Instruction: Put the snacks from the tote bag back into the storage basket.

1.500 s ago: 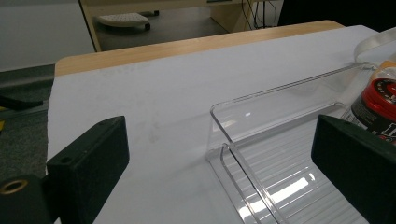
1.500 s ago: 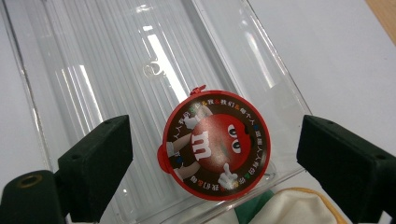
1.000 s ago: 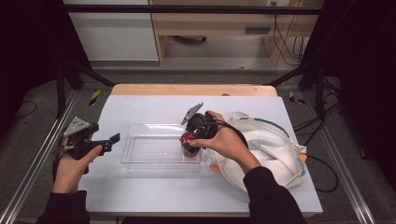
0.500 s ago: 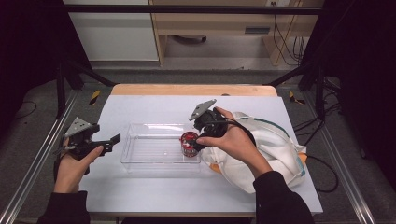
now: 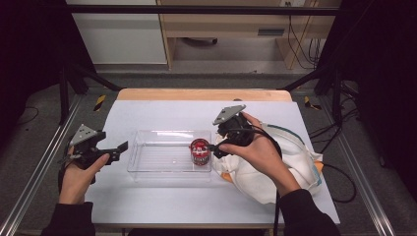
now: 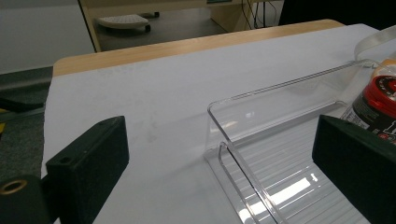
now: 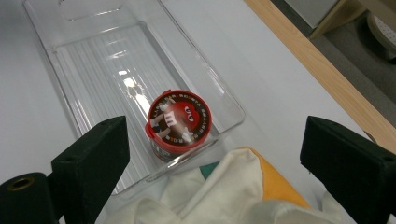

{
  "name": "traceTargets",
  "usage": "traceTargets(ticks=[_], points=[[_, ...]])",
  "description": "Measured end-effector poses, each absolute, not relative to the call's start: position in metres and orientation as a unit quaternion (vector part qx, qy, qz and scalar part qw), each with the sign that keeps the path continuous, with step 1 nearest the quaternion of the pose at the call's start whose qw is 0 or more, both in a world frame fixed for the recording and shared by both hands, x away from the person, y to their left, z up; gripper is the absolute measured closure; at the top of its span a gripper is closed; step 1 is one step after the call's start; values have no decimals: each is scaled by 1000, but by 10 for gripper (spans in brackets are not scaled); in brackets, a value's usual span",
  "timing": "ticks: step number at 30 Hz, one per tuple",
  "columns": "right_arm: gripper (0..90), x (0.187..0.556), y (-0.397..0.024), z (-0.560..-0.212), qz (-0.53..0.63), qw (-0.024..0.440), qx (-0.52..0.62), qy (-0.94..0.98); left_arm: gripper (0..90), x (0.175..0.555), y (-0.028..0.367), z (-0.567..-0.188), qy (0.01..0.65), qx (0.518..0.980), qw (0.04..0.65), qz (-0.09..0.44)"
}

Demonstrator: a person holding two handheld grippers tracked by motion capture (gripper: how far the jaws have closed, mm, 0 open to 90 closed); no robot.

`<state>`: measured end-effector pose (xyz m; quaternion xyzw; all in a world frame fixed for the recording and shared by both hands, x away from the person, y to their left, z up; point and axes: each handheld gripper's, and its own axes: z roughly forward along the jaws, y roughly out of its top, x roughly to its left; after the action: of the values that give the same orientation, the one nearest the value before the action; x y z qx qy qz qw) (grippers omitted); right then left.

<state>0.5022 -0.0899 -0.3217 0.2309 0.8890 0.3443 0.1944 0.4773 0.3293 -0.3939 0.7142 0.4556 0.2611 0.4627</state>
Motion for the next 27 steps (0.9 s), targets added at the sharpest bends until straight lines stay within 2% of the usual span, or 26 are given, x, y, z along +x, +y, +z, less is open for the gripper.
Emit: traceTargets(ticks=[12,27], points=[[80,481,-144,-330,369,222,301,851,39,473,317,-399,449,714,454,288],[72,451,-217,-368,377,269,395,794,44,467,319,-405,445,697,470,308]])
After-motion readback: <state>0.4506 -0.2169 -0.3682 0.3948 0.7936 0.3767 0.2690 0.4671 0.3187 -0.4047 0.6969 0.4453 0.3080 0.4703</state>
